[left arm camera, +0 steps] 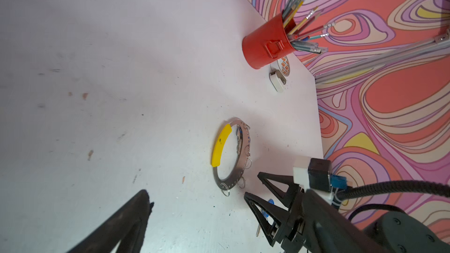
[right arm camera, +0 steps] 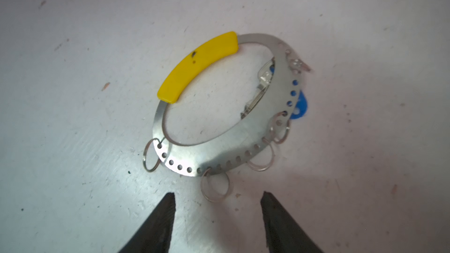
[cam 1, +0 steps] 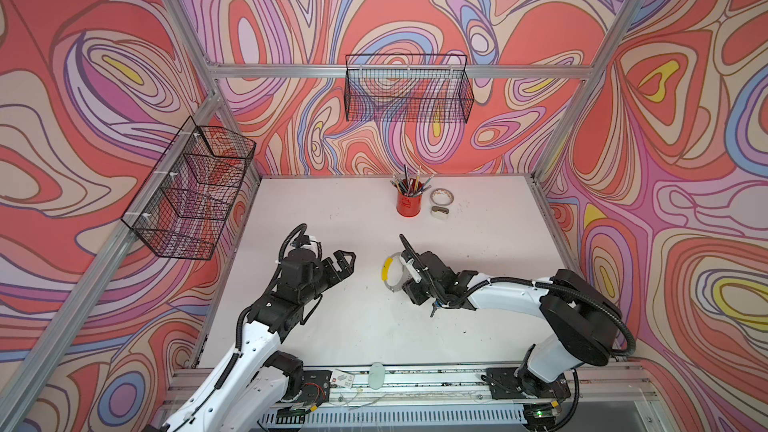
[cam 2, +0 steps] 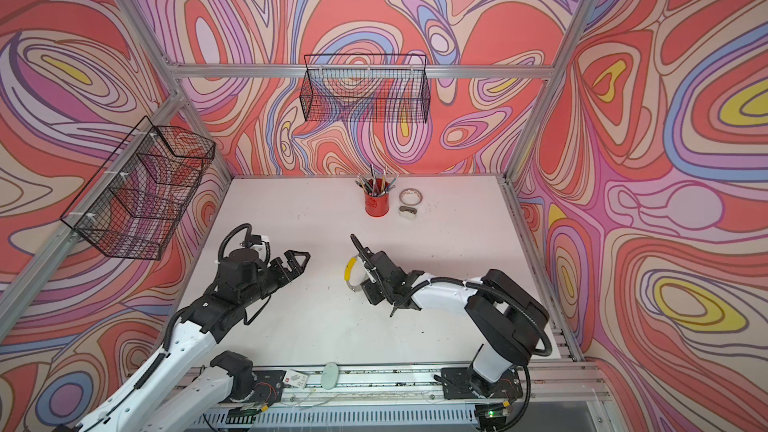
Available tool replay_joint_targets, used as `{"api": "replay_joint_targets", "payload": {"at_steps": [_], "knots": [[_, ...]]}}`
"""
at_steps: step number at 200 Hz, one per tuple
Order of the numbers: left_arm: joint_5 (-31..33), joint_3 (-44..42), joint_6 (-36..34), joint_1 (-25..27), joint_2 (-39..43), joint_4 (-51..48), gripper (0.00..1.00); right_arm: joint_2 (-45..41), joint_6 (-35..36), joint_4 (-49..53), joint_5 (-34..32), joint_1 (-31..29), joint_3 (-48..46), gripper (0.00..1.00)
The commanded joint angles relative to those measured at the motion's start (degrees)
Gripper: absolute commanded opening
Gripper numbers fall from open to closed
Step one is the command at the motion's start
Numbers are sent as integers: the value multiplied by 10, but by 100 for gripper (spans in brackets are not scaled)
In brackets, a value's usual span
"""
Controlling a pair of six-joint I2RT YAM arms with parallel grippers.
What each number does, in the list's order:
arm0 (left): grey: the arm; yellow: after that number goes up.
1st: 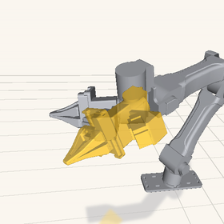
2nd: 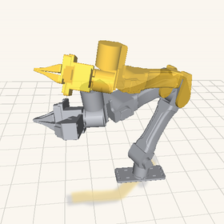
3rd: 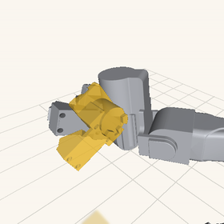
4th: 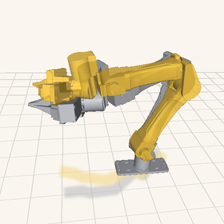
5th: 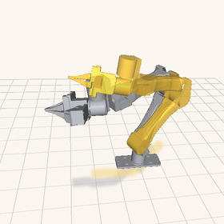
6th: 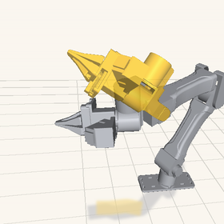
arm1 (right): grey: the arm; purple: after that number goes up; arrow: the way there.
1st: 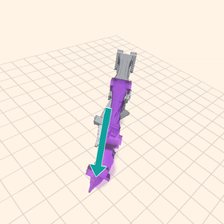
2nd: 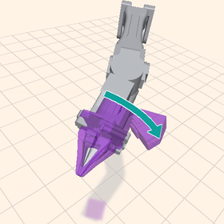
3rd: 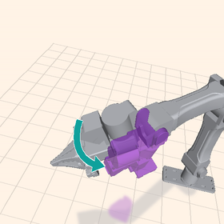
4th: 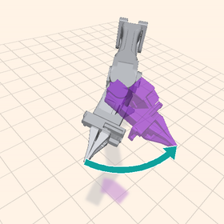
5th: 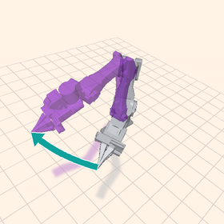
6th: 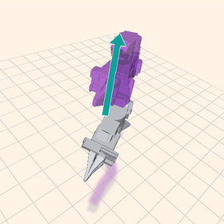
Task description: Put the keys on the keyring
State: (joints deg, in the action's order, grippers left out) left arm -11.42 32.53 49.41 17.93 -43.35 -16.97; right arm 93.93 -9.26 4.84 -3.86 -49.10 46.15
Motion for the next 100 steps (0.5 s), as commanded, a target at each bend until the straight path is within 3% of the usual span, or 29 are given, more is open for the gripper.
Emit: {"api": "replay_joint_targets", "payload": {"at_steps": [1,37,100], "knots": [[-78,1,-49,-47,17,-95,100,24,18,30,-4,-7,27,59],[-103,-3,-62,-56,4,-82,100,46,11,48,-28,-7,52,61],[-103,5,-86,-58,-23,-72,100,66,10,67,-25,-7,67,54]]}}
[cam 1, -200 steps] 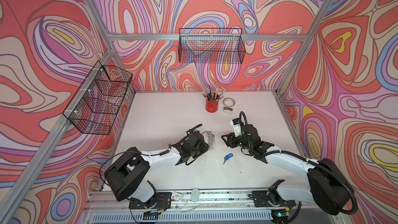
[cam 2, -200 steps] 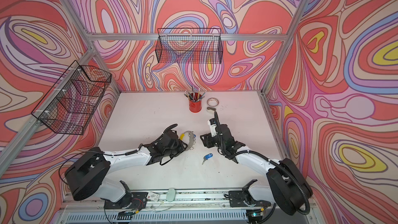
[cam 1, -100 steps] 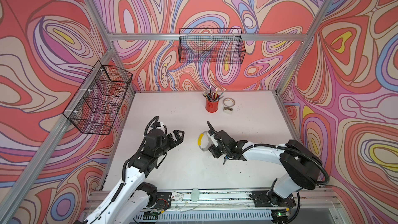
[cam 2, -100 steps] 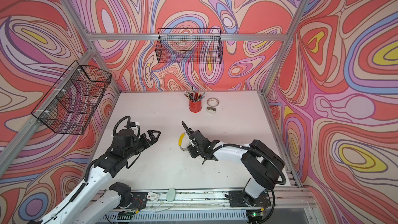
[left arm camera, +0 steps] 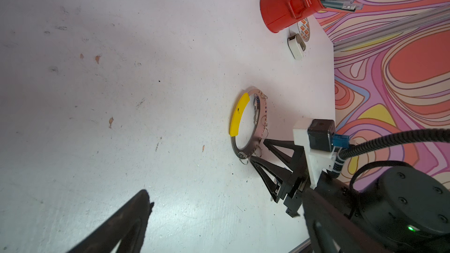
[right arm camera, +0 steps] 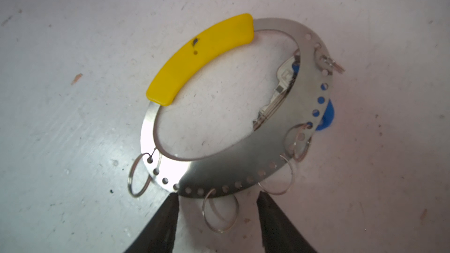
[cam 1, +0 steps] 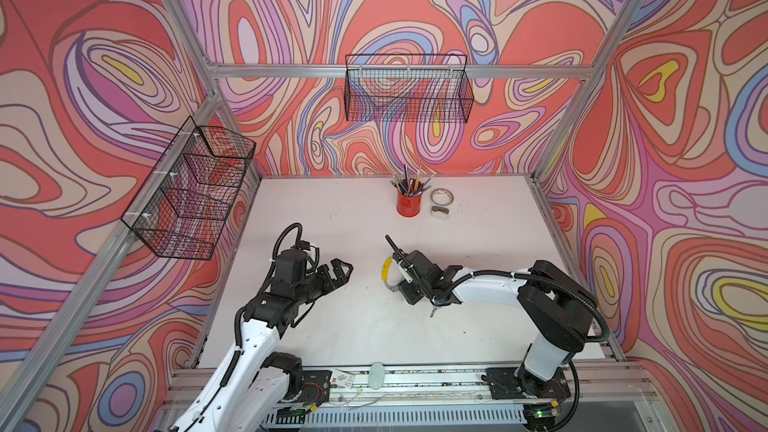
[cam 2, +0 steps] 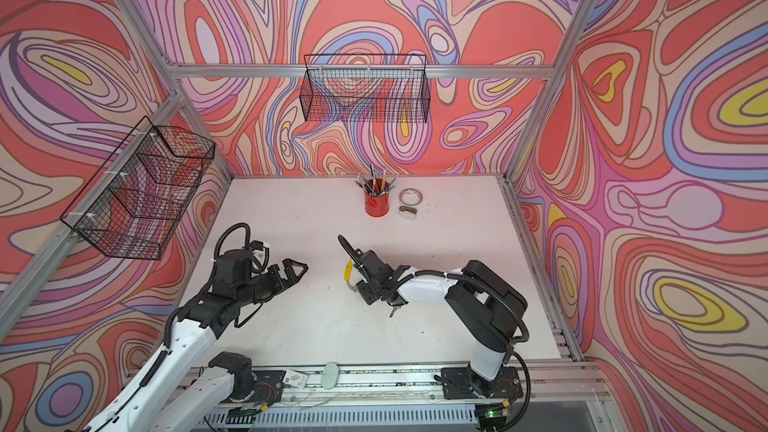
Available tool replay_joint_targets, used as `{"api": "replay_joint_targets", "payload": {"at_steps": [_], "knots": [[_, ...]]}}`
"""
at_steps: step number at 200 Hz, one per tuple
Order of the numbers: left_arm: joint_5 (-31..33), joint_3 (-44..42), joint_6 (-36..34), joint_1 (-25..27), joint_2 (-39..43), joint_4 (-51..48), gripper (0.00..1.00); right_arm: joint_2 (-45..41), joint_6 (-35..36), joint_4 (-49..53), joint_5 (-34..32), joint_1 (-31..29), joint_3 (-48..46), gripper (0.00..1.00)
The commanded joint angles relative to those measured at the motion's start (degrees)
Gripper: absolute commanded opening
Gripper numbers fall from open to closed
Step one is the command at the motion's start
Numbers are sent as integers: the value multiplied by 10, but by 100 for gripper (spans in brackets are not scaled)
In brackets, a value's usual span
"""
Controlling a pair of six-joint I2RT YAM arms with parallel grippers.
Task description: Put the keys on the keyring
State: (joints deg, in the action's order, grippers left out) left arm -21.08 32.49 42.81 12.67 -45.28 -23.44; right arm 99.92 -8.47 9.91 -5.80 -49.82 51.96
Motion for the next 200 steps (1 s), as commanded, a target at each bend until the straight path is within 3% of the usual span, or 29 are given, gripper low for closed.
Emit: {"api": "replay_joint_targets", "payload": {"at_steps": [1,36,97,200], "knots": [[-7,5,-20,-5,-3,-7,100,6,3,17,-6,0,9,54],[-5,5,-23,-4,-13,1,100,37,4,18,-6,1,14,50],[-4,-2,-19,-5,-17,16,100,21,8,27,-55,0,20,29],[-9,-17,-13,-5,-23,35,100,27,20,55,-78,0,63,29]]}}
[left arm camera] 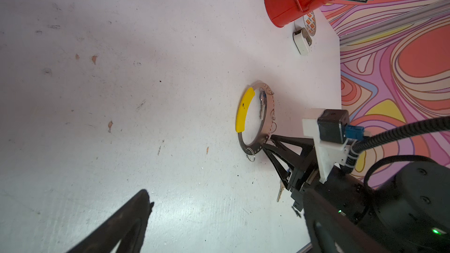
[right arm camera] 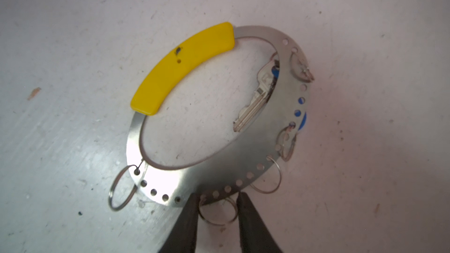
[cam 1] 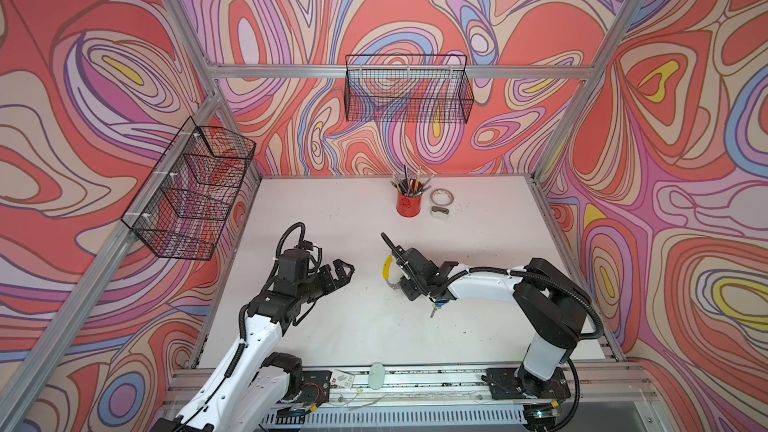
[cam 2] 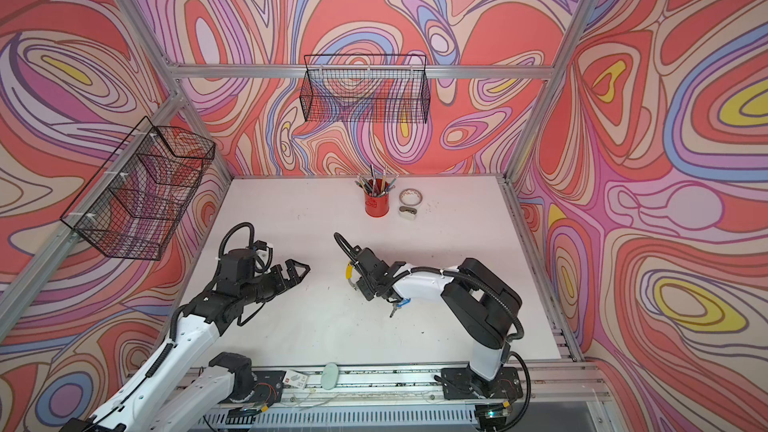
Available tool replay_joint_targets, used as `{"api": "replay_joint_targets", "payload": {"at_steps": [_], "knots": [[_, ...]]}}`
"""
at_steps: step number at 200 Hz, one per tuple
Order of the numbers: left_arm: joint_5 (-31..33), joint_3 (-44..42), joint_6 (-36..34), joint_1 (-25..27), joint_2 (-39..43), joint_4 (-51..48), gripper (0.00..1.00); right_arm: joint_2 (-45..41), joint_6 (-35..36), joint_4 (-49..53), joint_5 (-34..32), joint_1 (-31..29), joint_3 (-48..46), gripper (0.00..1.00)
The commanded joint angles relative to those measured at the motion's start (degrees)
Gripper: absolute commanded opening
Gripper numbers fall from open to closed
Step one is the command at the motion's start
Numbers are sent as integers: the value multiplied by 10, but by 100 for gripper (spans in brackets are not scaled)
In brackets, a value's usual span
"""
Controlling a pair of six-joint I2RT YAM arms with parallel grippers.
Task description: Put the keys on the keyring
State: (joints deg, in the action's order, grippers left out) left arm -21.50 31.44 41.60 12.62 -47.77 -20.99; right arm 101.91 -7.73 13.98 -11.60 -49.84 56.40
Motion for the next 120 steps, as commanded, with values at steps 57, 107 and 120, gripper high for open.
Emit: {"api": "replay_joint_targets", "payload": {"at_steps": [57,107,120], "knots": [[-4,-10,-2,-5,1,13,100,24,20,22,-24,1,32,26],[-1,-9,-6,-6,0,13,100,24,9,18,0,0,29,25],[0,-9,-9,-6,0,13,100,27,-1,22,21,0,33,24]]}}
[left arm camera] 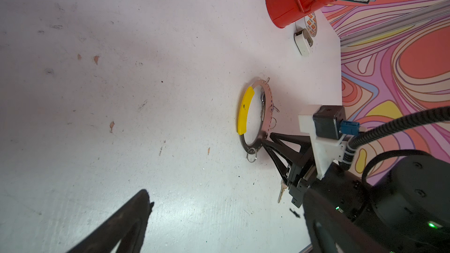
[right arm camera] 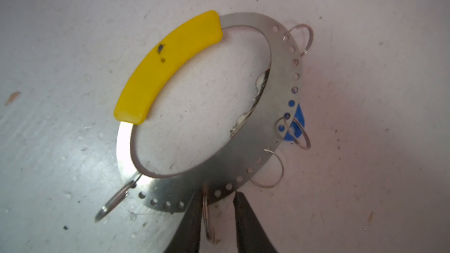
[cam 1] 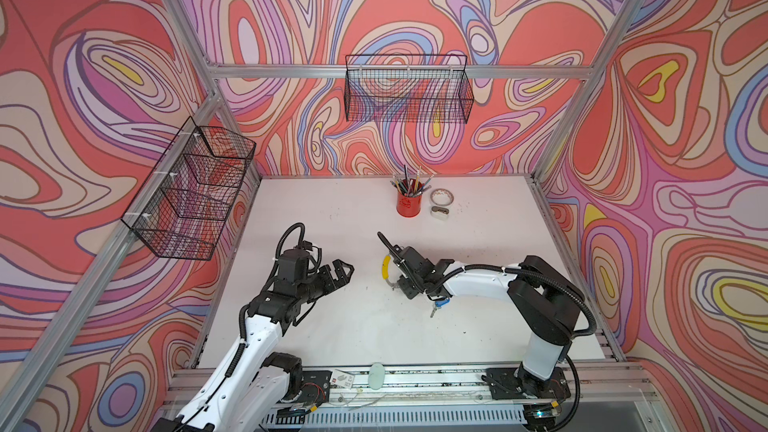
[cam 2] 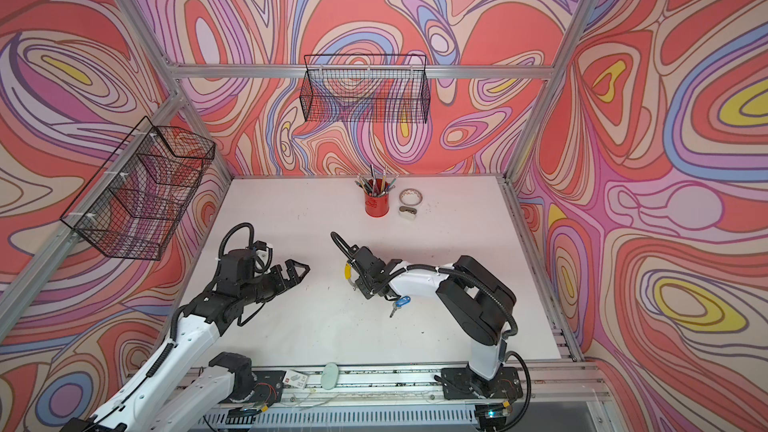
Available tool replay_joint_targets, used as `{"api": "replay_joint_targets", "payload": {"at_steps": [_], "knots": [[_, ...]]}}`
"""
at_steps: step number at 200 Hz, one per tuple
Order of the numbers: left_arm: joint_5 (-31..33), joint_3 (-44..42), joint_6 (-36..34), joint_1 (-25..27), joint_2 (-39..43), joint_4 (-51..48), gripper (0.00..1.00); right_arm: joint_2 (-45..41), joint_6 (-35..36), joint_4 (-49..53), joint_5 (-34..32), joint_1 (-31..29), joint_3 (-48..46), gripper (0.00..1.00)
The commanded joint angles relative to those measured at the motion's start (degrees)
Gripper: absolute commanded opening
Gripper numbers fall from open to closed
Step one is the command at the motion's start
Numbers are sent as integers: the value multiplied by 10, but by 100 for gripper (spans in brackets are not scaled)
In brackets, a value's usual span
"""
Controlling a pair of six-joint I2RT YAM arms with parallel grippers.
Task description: Put the keys on the keyring
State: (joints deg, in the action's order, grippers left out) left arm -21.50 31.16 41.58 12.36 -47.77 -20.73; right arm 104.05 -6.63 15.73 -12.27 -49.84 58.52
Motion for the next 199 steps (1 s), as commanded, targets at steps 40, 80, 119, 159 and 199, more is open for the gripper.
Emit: {"api": "replay_joint_targets", "payload": {"at_steps": [40,80,119,159,199], "knots": [[5,3,-23,-3,7,-5,100,11,-82,50,87,1,36,28],[13,21,-55,-4,35,-33,100,-28,-91,71,75,1,34,40],[10,22,-62,-5,60,-40,100,-13,-62,141,5,1,88,38],[5,20,-61,-5,59,-33,100,15,-58,142,25,1,113,35],[3,21,-61,-5,58,-30,100,43,-58,142,28,1,121,28]]}}
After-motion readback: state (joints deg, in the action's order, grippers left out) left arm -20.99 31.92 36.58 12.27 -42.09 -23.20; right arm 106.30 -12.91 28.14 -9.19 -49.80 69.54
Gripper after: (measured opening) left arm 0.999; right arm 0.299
